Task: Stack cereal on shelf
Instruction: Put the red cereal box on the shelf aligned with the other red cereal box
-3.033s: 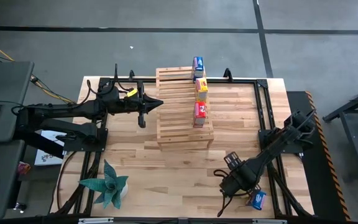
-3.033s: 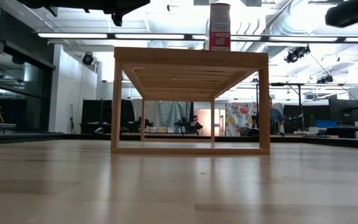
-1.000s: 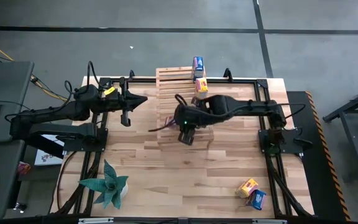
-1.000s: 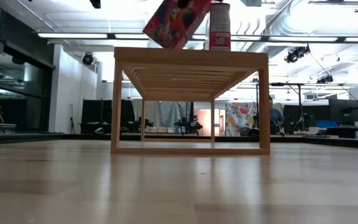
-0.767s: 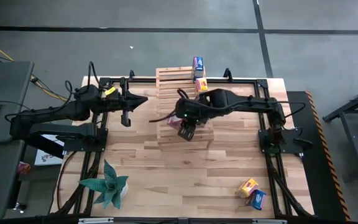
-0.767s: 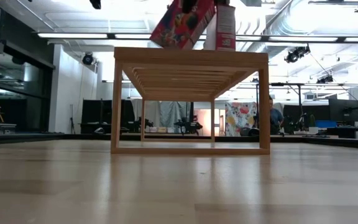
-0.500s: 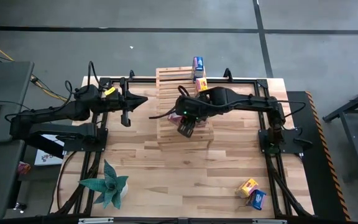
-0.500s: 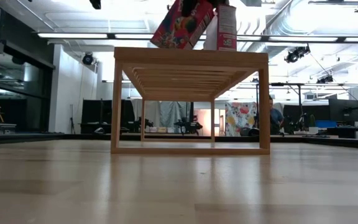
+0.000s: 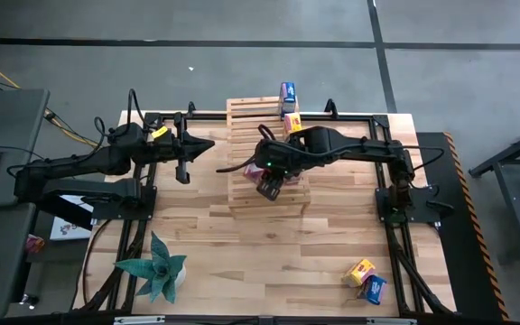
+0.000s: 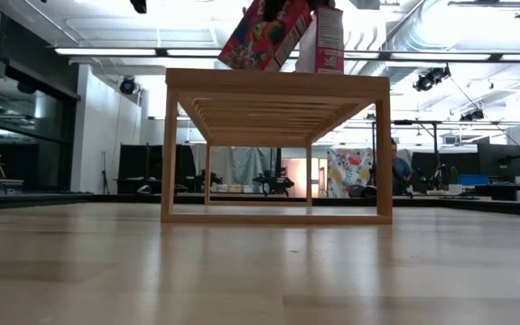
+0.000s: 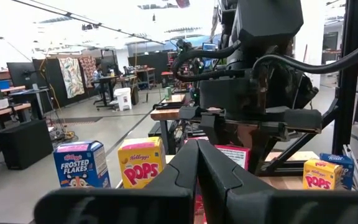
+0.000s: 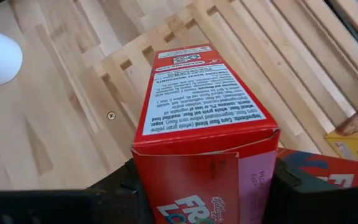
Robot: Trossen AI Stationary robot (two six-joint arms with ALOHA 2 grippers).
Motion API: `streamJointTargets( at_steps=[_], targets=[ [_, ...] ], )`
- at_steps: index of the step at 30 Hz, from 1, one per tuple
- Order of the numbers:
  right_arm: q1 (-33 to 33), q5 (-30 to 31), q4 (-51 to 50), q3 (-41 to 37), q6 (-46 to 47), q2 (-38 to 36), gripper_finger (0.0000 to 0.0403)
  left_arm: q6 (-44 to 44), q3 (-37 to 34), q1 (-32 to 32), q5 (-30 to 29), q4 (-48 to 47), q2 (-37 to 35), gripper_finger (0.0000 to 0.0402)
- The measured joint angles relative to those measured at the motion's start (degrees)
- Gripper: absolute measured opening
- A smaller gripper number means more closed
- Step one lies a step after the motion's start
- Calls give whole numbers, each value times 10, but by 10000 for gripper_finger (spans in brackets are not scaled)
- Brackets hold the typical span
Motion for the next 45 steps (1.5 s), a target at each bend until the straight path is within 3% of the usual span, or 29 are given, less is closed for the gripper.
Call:
streamJointTargets(
  at_steps=[11, 20, 36, 45],
  targets=[
    [0, 23, 9, 0, 13, 0, 224, -14, 0, 0, 0, 0, 0, 0],
    [-10, 45, 38, 0, -4, 0, 227, -14, 0, 0, 0, 0, 0, 0],
    [-21, 23, 81, 9, -55, -4, 227, -8, 0, 0, -1, -10, 0, 0],
    [-24, 26, 85, 9, -112, -25, 227, 46, 0, 0, -88, -29, 0, 0]
  ],
)
